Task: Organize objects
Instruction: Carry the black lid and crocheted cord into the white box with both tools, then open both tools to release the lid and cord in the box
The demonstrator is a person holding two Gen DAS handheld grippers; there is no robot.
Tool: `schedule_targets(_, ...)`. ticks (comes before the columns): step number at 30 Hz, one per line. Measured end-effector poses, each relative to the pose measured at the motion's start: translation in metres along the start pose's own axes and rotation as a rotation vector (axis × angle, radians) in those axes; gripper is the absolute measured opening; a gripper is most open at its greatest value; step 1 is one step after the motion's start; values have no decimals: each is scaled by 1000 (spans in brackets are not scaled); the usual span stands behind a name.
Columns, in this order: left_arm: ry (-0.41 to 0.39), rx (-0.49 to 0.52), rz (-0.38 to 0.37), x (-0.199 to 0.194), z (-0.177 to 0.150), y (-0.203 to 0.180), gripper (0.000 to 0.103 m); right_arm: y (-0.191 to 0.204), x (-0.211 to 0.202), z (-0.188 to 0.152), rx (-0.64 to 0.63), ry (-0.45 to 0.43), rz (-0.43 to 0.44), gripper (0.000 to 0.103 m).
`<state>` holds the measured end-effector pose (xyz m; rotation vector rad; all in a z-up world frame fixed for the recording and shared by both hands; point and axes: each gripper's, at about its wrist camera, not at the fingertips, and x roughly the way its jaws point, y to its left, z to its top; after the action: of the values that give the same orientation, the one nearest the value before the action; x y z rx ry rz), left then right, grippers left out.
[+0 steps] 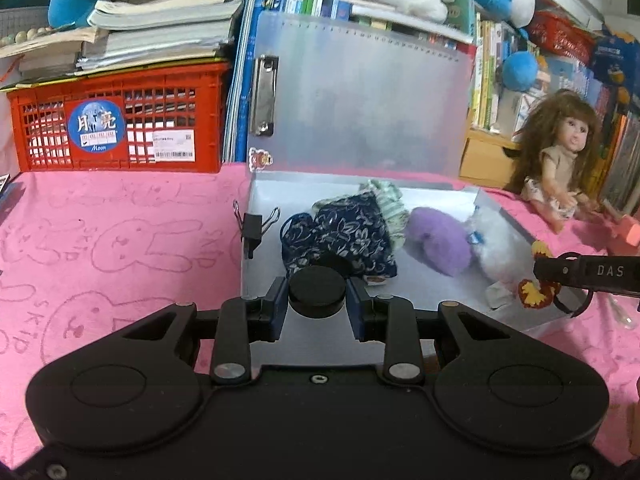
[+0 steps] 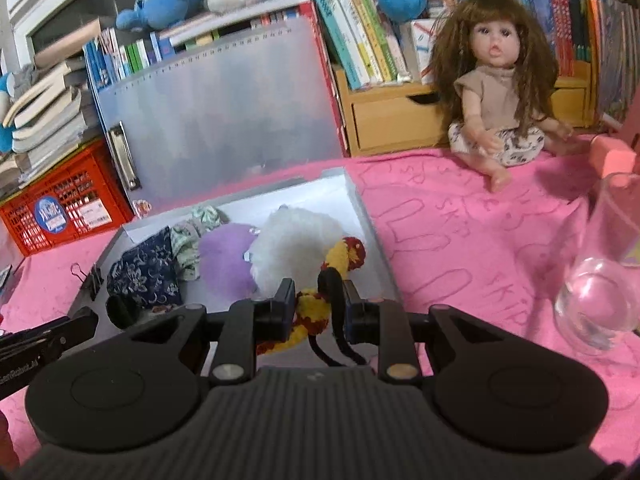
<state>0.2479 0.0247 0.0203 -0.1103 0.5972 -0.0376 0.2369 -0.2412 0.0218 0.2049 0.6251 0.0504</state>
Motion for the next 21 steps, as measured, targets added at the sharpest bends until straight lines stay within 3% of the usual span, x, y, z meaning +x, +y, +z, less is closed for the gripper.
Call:
schedule_targets(8,33,11,18,18,-5,-5,30,3,19,-6,-1,49,-1,27)
schedule_targets(21,41,42,17,25,-6,-12,30,4,24,-8,-3,58,4,29)
